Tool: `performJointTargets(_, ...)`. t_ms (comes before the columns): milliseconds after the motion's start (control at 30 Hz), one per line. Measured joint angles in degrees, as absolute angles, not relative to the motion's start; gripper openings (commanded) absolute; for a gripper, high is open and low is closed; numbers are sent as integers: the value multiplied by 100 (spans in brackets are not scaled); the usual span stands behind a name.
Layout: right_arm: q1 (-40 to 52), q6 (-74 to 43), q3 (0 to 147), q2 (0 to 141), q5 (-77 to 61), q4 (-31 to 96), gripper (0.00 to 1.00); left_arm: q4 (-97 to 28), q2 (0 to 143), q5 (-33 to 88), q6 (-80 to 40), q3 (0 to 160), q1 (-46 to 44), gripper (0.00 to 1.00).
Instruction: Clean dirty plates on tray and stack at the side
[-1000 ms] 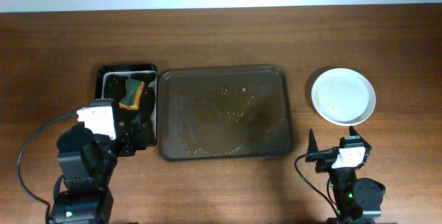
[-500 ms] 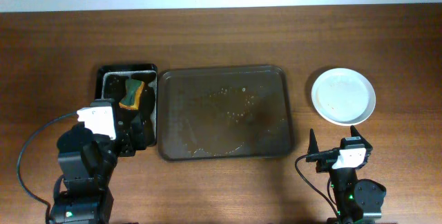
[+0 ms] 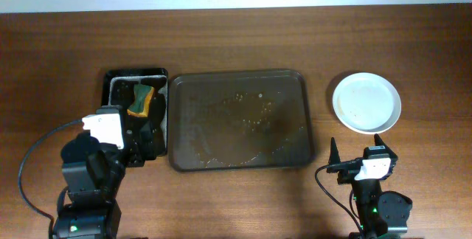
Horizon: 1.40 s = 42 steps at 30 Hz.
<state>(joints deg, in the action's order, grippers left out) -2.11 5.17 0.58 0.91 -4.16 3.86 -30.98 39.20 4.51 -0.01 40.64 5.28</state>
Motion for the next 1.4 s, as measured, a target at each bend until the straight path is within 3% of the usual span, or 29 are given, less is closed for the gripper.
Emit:
performJointTargets(200, -211, 515, 58, 91, -416, 388, 98, -3017, 3039, 451, 1, 3511, 528, 100)
performJointTargets(500, -211, 517, 58, 95, -414, 386, 98, 569, 626, 663, 21, 224, 519, 100)
performJointTargets(667, -211, 515, 58, 95, -414, 388, 98, 666, 97, 445, 23, 60, 451, 100)
performJointTargets(833, -211, 515, 58, 93, -414, 386, 98, -423, 71, 222, 19, 62, 314, 100)
performJointTargets(1400, -211, 517, 58, 95, -414, 386, 98, -436, 80, 121, 19, 64, -5, 100)
